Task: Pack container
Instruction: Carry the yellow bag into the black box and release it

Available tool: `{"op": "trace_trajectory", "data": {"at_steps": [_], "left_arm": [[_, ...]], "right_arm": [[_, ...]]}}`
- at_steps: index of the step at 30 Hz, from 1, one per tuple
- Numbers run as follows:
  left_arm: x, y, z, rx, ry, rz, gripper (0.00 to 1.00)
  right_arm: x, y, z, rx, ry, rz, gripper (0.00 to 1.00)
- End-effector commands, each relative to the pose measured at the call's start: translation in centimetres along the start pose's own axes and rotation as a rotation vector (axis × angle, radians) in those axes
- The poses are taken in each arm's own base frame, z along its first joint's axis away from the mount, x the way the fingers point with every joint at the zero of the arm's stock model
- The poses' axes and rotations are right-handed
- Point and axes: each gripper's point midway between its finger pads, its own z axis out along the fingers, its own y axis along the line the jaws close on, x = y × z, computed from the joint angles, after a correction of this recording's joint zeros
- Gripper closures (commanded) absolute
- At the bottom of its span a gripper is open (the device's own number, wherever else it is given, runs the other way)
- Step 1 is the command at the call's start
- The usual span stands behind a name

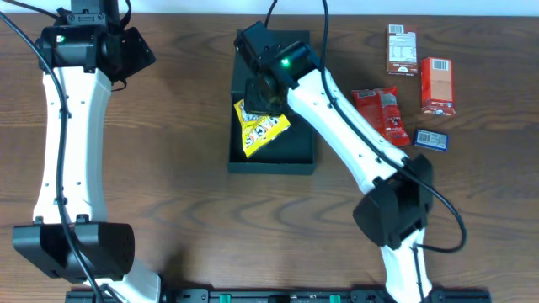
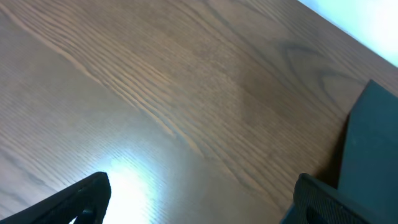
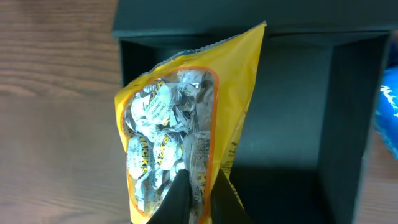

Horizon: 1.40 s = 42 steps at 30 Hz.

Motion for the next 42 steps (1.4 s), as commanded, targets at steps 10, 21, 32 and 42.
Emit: {"op": "trace_trajectory", "data": {"at_steps": [10, 21, 32, 42], "left_arm": [[-0.3, 0.7, 0.0, 0.029, 0.015, -0.008, 0.05], [-0.4, 0.6, 0.0, 0.031, 0.010, -0.009, 0.05], [-0.4, 0.6, 0.0, 0.031, 0.011, -0.009, 0.05], [-0.3, 0.5, 0.0, 0.038, 0.014, -0.009, 0.05]], "right_arm": [[0.4, -0.6, 0.7, -0.207, -0.064, -0.002, 0.98], [0.5, -0.2, 3.4, -0.240, -0.086, 0.192, 0.98], [1.5, 1.1, 5.1, -0.275, -0.103, 0.276, 0.98], [2.5, 2.4, 4.8, -0.336, -0.060, 0.211, 0.01]]}}
